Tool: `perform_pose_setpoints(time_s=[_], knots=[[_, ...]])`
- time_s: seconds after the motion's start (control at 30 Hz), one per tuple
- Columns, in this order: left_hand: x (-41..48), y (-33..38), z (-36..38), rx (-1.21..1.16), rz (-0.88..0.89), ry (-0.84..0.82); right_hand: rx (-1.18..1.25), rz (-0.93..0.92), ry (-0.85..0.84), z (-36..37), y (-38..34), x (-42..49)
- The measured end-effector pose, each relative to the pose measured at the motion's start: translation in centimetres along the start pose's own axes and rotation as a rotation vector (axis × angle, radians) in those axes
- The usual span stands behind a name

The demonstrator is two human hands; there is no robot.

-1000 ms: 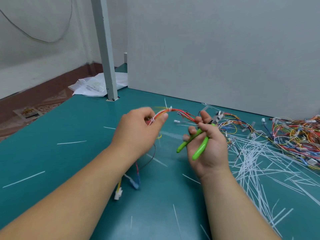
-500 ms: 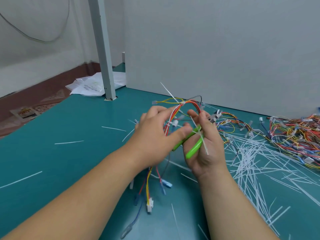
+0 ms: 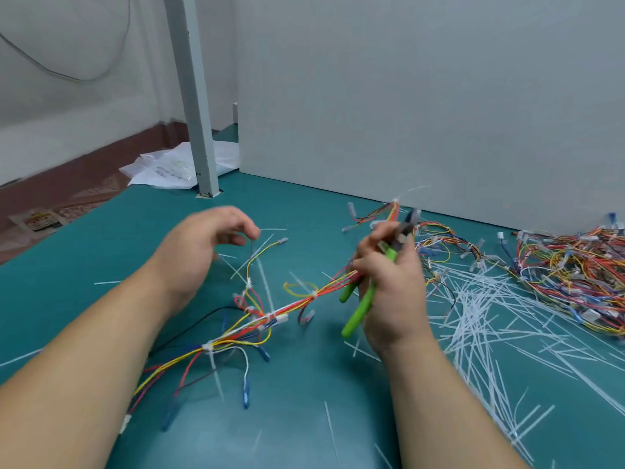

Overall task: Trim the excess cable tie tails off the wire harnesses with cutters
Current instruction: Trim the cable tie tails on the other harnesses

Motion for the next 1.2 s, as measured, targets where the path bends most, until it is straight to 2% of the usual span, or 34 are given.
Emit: perform_pose_setpoints(time_s=[0.07,0.1,0.13,0.27,0.3,0.4,0.5,0.63,0.8,0.87,0.93,1.0,1.07,1.2], knots=[[1.3,0.7,0.2,0.071,-0.038,0.192,-0.217,-0.044,-0.112,0.8,0.3,-0.5],[1.8,1.3,0.8,0.094,-0.056,0.184,-0.298,-0.059,-0.172,1.1,0.4,-0.7],[2.4,1.9,1.6,0.099,-0.083,0.112,-0.360,-0.068,-0.222,1.3,0.5,-0.8],[3.3,3.1,4.8,0.164,-0.257,-0.374,-0.513,-0.075,-0.376,1.5,0.7,-1.4],[3.4,3.1,5.5,0.187,-0.267,-0.451,-0.544,-0.072,-0.412,1.4,0.8,-1.5],[3.9,3.1,6.7,0.143,-0.230,-0.470,-0.631,-0.062,-0.481,1.2,1.0,-1.5],[4.2,3.2,7.5,0.072,-0.175,-0.475,-0.728,-0.040,-0.465,1.0,1.3,-1.2],[4.5,3.4,8.0,-0.031,-0.159,-0.372,-0.839,-0.104,-0.477,1.4,1.3,-1.2],[5.3,3.2,8.3,-0.179,-0.134,0.016,-0.715,-0.172,-0.329,1.1,1.2,-1.0],[5.4,2.9,7.6,-0.062,-0.090,0.219,-0.679,-0.200,-0.200,0.5,1.1,-0.8],[5.1,2.9,7.0,0.156,0.021,0.348,-0.559,-0.157,-0.053,-0.2,0.9,-0.2],[4.3,3.4,7.2,0.348,0.129,0.357,-0.316,-0.055,0.045,-0.7,0.9,0.4],[3.7,3.6,8.2,0.516,0.250,0.315,-0.125,0.031,0.053,-1.1,0.9,0.8],[2.8,3.4,9.7,0.644,0.386,0.261,-0.011,0.079,0.048,-1.0,1.1,0.8]])
Point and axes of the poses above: each hand's wrist, its own x-axis towards the middle knuckle, its own z-axis out of the palm, y = z × x, the point moved 3 cm from there along x, towards the middle knuckle, and after that the axes turned 8 degrees about x, right-handed, at the moved point
